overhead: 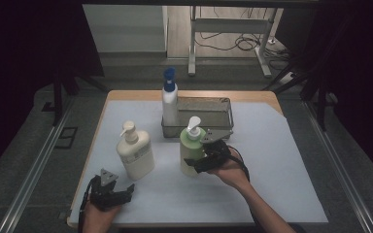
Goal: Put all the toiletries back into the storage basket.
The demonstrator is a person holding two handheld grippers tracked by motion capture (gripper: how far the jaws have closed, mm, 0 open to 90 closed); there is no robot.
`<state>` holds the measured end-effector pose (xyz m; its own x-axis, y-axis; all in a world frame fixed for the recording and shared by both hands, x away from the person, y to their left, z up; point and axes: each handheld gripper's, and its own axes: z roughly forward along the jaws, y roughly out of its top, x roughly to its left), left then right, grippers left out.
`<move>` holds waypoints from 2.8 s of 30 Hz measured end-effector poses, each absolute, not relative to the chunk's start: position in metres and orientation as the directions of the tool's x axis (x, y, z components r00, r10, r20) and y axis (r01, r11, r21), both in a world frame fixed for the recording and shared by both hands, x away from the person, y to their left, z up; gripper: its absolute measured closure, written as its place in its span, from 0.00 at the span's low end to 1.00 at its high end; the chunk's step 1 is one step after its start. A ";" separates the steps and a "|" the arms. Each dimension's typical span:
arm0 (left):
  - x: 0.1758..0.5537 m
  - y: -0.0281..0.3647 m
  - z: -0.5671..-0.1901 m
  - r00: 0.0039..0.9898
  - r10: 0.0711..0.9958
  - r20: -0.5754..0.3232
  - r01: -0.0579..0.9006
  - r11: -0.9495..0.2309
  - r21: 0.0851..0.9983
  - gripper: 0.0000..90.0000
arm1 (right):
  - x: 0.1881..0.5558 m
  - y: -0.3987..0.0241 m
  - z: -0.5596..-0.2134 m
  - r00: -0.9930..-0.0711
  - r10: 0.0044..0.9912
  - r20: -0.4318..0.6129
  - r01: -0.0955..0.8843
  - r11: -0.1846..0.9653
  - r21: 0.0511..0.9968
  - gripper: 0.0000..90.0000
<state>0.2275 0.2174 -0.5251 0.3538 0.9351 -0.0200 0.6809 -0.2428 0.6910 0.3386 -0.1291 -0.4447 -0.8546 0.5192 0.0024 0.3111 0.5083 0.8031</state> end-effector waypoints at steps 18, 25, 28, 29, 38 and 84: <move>0.228 0.218 -0.525 0.357 0.934 -0.018 0.680 -0.247 0.690 0.15 | 0.337 -0.129 -0.436 -0.851 0.524 0.014 0.332 0.518 0.789 0.14; 0.228 0.218 -0.525 0.357 0.934 -0.018 0.680 -0.247 0.691 0.15 | 0.335 -0.129 -0.428 -0.854 0.520 0.005 0.323 0.522 0.790 0.14; 0.228 0.218 -0.525 0.357 0.934 -0.018 0.680 -0.247 0.691 0.15 | 0.335 -0.129 -0.424 -0.856 0.518 -0.002 0.315 0.523 0.792 0.14; 0.228 0.218 -0.525 0.357 0.934 -0.018 0.680 -0.247 0.691 0.15 | 0.335 -0.129 -0.422 -0.855 0.518 -0.003 0.314 0.523 0.792 0.14; 0.228 0.218 -0.525 0.357 0.934 -0.017 0.680 -0.247 0.690 0.15 | 0.338 -0.134 -0.406 -0.848 0.530 -0.003 0.319 0.516 0.795 0.14; 0.228 0.218 -0.525 0.353 0.935 -0.021 0.681 -0.242 0.691 0.15 | 0.400 -0.134 -0.343 -0.770 0.636 -0.054 0.318 0.456 0.831 0.14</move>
<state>0.2278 0.2177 -0.5251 0.3535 0.9352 -0.0211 0.6812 -0.2419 0.6910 0.3998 -0.1339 -0.3434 -0.7698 0.6361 -0.0540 0.3184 0.4558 0.8312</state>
